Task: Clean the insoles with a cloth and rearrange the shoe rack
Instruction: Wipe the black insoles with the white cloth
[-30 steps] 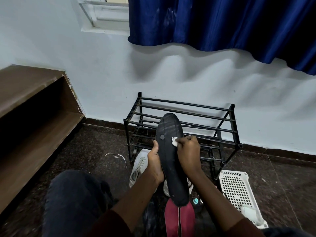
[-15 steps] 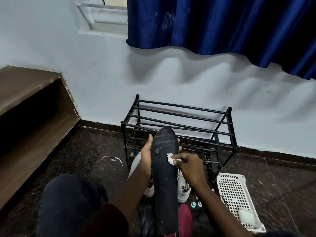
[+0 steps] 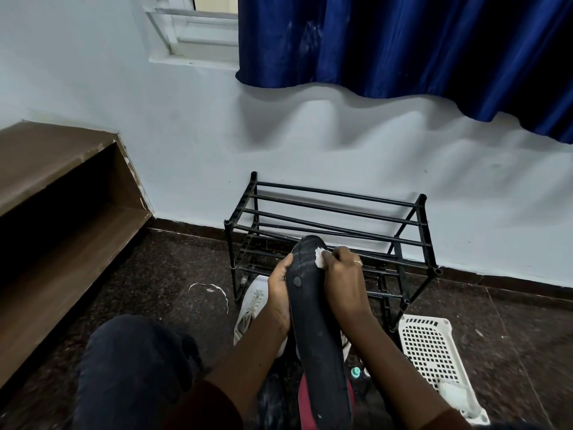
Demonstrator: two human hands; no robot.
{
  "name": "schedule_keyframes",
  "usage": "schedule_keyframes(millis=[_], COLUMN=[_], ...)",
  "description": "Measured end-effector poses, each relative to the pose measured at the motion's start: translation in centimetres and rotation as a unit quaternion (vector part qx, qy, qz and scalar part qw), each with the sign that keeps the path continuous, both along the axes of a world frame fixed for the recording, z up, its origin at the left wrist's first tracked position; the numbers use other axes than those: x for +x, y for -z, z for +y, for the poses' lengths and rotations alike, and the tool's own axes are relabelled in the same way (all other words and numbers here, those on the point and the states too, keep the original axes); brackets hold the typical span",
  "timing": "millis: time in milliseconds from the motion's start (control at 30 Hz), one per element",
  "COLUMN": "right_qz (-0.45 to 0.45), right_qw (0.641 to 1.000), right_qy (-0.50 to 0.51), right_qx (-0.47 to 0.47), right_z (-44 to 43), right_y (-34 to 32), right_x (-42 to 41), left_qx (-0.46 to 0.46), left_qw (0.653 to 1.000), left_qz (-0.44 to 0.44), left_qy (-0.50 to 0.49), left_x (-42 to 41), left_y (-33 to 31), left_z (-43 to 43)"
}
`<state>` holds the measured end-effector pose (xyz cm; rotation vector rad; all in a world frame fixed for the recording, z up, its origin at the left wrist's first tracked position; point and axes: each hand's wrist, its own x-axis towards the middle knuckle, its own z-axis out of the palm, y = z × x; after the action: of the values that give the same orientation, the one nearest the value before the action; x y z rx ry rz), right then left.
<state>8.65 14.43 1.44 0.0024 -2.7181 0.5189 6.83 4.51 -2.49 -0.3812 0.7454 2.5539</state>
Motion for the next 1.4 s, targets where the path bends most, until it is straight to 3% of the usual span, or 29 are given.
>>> schedule_keyframes(millis=[367, 700, 967, 1100, 1200, 1300, 1400], right_qz=[-0.091, -0.046, -0.037, -0.041, -0.033, -0.038, -0.041], right_qw=[0.994, 0.992, 0.977, 0.988, 0.996, 0.992, 0.993], right_qy=[-0.028, 0.062, -0.051, -0.049, 0.026, 0.080, 0.055], right_qx=[-0.055, -0.097, -0.203, -0.137, -0.077, -0.086, -0.099], right_z=[-1.6, -1.3, -2.6, -1.8, -1.1, -0.7, -0.9], right_y=[0.4, -1.1, -0.9, -0.1, 0.6, 0.8, 1.0], right_x=[2.5, 0.4, 2.3, 2.0, 1.1, 0.7, 0.6], left_qx=[-0.012, -0.025, -0.046, -0.057, -0.031, -0.019, -0.036], left_qw=[0.999, 1.000, 0.998, 0.998, 0.999, 0.999, 0.998], left_qz=[-0.025, -0.010, 0.027, 0.015, -0.008, -0.009, -0.002], left_qy=[-0.033, -0.004, 0.032, 0.027, 0.033, 0.039, 0.046], left_x=[-0.1, 0.2, 0.2, 0.7, 1.1, 1.5, 1.4], left_y=[-0.9, -1.1, -0.9, -0.4, -0.8, -1.0, -0.3], left_z=[-0.5, 1.1, 0.8, 0.5, 0.8, 0.7, 0.6])
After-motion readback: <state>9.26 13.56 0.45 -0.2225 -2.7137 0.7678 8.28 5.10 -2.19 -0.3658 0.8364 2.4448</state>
